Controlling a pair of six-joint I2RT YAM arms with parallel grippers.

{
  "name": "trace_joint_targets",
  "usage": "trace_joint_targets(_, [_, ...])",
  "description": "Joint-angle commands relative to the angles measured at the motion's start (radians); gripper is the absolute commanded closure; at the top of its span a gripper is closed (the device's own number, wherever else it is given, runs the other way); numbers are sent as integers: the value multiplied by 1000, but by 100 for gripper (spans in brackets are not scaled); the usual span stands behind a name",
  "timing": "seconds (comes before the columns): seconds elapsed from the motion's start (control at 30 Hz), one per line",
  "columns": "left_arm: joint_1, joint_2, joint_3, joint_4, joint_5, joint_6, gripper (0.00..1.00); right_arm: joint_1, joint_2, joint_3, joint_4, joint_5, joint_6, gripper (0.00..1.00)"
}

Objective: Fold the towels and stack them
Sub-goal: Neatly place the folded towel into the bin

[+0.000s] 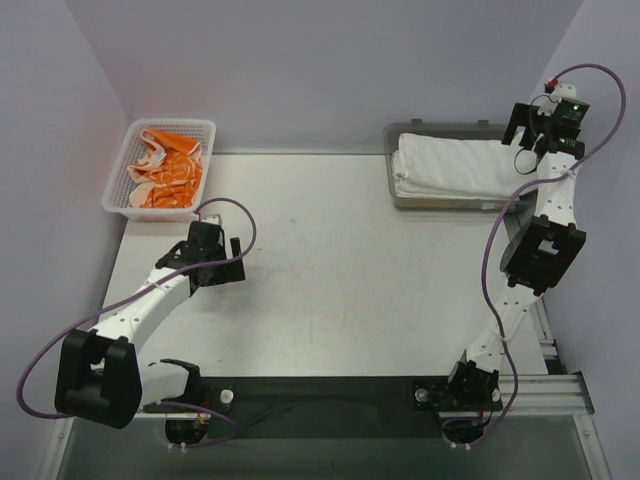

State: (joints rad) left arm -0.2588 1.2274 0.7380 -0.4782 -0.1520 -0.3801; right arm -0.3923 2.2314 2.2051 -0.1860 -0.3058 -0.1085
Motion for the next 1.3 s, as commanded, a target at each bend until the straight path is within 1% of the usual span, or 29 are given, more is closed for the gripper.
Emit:
trace_joint_targets(0.0, [7,0,43,23,15,15,2,30,-39,-27,49,109,-28,0])
trace_joint_targets(0.1, [7,-9,44,24,17,14,3,68,-90,-67,48,105,-37,0])
trace_joint_targets(0.2, [7,-25,44,24,22,15,3,116,-150,-162,57,117,-37,1])
trace_joint_targets(0.27, [7,-35,43,26,25,15,3,173,-182,-234,62,82,-33,3])
trace_joint_targets(0.4, [1,-55,38,33,37,12,3,263,-190,-323,85,19,50,15])
trace_joint_targets(0.47, [-11,-69,37,32,32,15,2,308,-173,-353,123,-10,105,21])
trace_joint_targets(0.5, [-16,-72,35,32,28,17,3,320,-161,-355,132,-12,108,23])
trace_joint_targets(0.53, [-20,-75,35,32,25,18,2,335,-138,-351,137,-18,145,24])
trace_joint_targets(0.57, [-25,-81,34,32,23,20,2,366,-127,-344,138,-18,147,25])
trace_joint_targets(0.63, [-37,-85,32,30,19,21,3,386,-90,-318,138,10,147,26])
trace_joint_targets(0.67, [-40,-89,34,27,16,21,3,421,-76,-306,138,22,144,27])
trace_joint_targets(0.8, [-51,-95,34,24,0,23,2,463,-21,-262,138,146,124,30])
trace_joint_targets(0.83, [-54,-95,34,24,-1,23,3,466,-3,-246,138,196,124,30])
trace_joint_targets(0.97, [-66,-98,32,23,-6,26,3,475,42,-216,126,231,124,35])
trace_joint_targets(1.1, [-71,-100,34,20,-12,26,2,487,74,-197,94,280,118,36])
trace_joint_targets(1.13, [-72,-100,32,20,-12,26,3,494,86,-196,88,290,95,36])
trace_joint_targets(1.2, [-73,-100,32,20,-12,26,3,497,100,-186,79,301,89,38])
trace_joint_targets(1.23, [-73,-100,32,20,-14,27,3,500,108,-186,77,336,83,39])
trace_joint_targets(1.27, [-73,-100,34,20,-14,26,3,501,111,-186,77,343,81,47])
